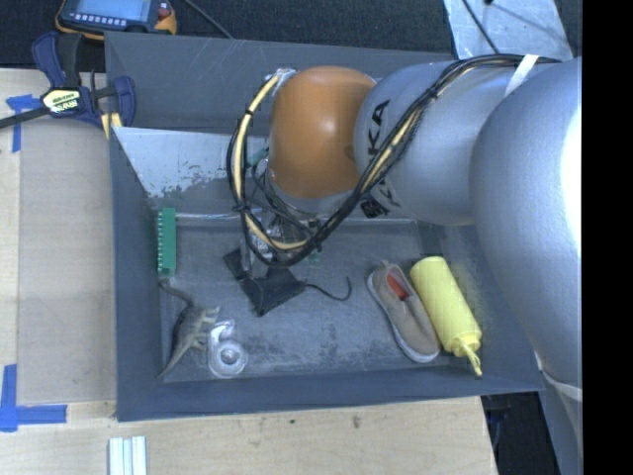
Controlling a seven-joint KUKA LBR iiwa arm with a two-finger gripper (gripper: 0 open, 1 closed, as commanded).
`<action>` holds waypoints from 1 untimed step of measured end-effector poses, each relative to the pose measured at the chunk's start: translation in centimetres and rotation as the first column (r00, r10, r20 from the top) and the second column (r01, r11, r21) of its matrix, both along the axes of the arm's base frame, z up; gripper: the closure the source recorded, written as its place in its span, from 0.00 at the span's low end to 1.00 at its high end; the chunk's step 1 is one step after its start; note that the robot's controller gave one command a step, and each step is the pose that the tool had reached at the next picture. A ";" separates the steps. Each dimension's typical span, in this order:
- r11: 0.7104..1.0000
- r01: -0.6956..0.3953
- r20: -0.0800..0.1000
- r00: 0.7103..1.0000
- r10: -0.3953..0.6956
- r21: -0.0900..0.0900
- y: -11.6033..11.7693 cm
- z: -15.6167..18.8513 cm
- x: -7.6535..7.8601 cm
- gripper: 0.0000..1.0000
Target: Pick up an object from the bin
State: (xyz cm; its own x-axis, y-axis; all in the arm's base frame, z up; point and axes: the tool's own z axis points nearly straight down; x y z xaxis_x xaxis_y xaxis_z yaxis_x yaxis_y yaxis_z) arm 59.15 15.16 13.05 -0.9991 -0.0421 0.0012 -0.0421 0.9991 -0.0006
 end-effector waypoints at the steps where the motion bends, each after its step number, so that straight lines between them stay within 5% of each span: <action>1: 1.000 0.023 0.004 1.000 -0.023 0.004 -4.0 2.9 -0.4 1.00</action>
Offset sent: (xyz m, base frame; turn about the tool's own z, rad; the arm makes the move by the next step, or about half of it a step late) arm 0.0222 -0.0009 0.1366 -0.0153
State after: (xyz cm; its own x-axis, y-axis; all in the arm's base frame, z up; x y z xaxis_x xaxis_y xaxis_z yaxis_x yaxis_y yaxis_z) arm 58.75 11.19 15.97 -0.9998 -0.0187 -0.0032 -0.0187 0.9998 0.0034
